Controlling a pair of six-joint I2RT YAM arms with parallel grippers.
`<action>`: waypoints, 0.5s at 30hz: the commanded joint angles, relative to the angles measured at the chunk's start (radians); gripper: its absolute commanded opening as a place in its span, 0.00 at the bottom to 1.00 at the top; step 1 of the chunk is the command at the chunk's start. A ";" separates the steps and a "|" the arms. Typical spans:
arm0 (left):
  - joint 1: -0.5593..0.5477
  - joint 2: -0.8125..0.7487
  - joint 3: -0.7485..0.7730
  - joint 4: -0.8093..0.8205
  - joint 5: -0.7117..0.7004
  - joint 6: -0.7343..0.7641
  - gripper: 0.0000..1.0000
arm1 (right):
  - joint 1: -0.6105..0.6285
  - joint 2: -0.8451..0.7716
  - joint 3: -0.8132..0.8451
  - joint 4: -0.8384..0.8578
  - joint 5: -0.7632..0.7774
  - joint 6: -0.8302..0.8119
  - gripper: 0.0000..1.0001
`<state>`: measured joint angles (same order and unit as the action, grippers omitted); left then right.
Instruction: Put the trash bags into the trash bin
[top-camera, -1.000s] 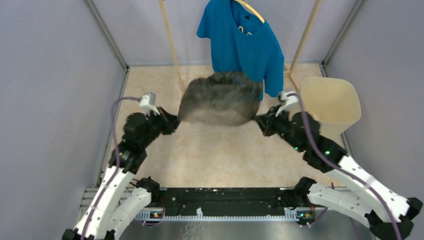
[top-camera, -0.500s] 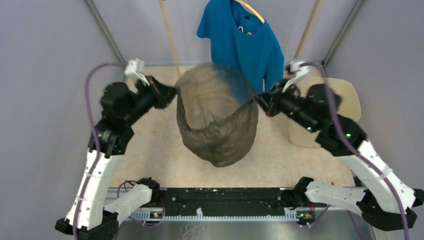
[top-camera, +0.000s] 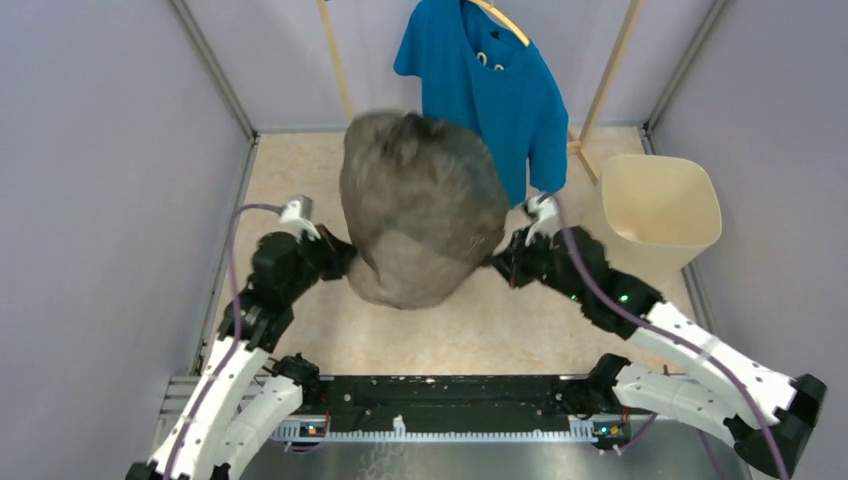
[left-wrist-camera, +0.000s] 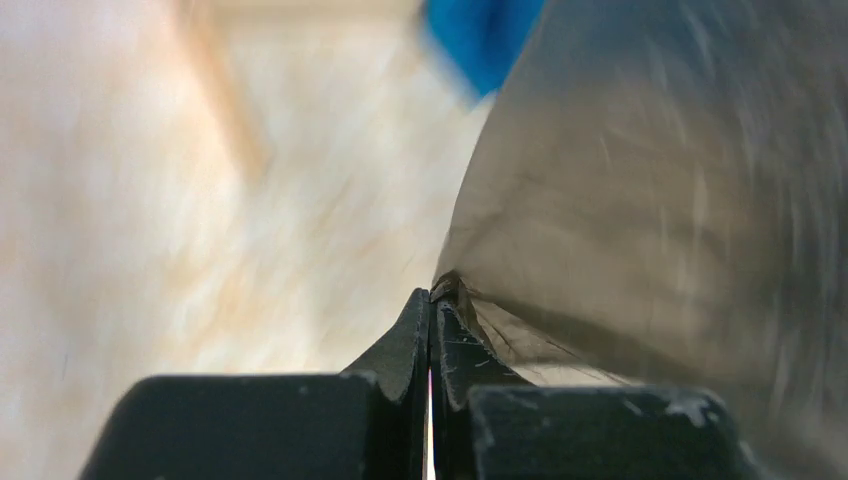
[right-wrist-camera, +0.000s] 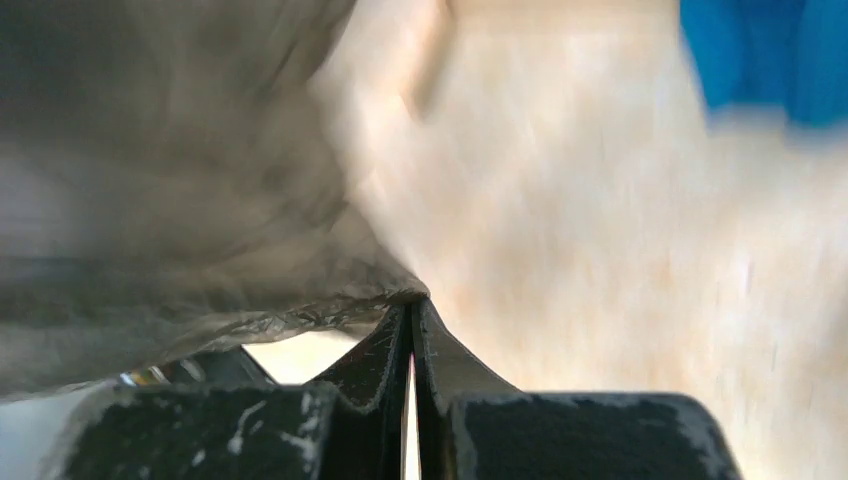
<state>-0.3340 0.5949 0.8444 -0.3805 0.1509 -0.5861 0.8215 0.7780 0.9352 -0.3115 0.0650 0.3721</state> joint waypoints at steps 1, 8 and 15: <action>0.001 0.003 -0.177 -0.152 -0.023 -0.052 0.00 | -0.005 -0.024 -0.241 -0.013 -0.060 0.155 0.00; 0.001 0.102 0.112 -0.072 0.011 0.056 0.00 | -0.005 0.003 0.043 -0.125 0.028 0.018 0.00; 0.001 0.250 0.678 0.014 0.193 0.120 0.00 | -0.005 0.103 0.584 -0.183 -0.059 -0.121 0.00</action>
<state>-0.3340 0.8677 1.3403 -0.5152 0.2207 -0.5152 0.8215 0.8909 1.3266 -0.5190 0.0528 0.3328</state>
